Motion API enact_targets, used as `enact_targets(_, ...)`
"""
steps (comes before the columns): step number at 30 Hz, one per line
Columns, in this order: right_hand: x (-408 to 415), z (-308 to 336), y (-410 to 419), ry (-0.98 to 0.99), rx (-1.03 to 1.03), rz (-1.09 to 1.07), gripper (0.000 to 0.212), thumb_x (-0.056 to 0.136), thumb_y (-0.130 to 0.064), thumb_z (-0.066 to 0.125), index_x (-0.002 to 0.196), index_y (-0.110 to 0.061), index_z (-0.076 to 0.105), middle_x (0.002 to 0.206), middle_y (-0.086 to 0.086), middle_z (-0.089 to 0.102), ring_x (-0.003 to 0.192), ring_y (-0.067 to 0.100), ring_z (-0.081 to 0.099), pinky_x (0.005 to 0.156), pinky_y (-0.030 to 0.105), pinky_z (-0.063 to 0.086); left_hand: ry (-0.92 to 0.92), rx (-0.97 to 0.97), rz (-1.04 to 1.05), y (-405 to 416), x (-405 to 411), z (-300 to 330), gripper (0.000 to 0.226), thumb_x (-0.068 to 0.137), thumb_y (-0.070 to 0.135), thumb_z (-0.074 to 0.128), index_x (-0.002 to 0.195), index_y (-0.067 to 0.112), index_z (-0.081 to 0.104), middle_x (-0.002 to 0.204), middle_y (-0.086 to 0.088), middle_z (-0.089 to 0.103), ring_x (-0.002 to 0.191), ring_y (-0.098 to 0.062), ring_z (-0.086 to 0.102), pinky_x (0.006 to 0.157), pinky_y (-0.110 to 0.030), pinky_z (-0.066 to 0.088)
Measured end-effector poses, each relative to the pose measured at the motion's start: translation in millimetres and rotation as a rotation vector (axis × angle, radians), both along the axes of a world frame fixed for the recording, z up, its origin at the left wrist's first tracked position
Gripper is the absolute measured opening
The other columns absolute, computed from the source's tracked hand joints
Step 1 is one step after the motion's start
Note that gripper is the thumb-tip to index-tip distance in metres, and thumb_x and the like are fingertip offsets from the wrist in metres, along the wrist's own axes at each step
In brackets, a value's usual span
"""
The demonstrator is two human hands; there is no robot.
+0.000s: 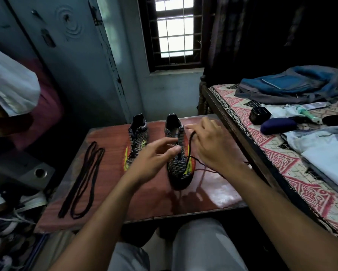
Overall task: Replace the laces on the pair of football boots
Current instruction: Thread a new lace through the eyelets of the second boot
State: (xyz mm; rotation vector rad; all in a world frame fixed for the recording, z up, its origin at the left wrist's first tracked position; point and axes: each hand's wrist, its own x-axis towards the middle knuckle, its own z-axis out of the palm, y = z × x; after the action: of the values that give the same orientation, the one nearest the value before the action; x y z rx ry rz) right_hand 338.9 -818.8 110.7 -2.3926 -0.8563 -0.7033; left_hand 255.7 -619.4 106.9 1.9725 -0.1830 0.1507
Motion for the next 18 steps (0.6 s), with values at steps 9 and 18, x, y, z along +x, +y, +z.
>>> enact_targets(9,12,-11,-10,0.133,-0.153,-0.055,0.034,0.105,-0.025,0.037,0.119,-0.009,0.064,0.106,0.011,0.049,0.099,0.034,0.056,0.08,0.046,0.049,-0.199,-0.028,0.144,-2,-8,11,0.012,0.097,0.021,0.07,0.089,0.017,0.079,0.069,0.004,0.069,0.068,-0.007,0.061,0.068,-0.029,0.049)
enact_targets(18,27,-63,-5,0.31,0.336,-0.01,0.03,0.105,-0.006,0.05,0.129,-0.005,0.068,0.096,0.001,0.051,0.082,0.024,0.061,0.073,0.027,0.043,-0.267,0.15,0.106,52,-49,-12,0.01,0.089,0.028,0.076,0.098,0.024,0.081,0.094,0.004,0.074,0.086,-0.009,0.068,0.073,-0.018,0.051)
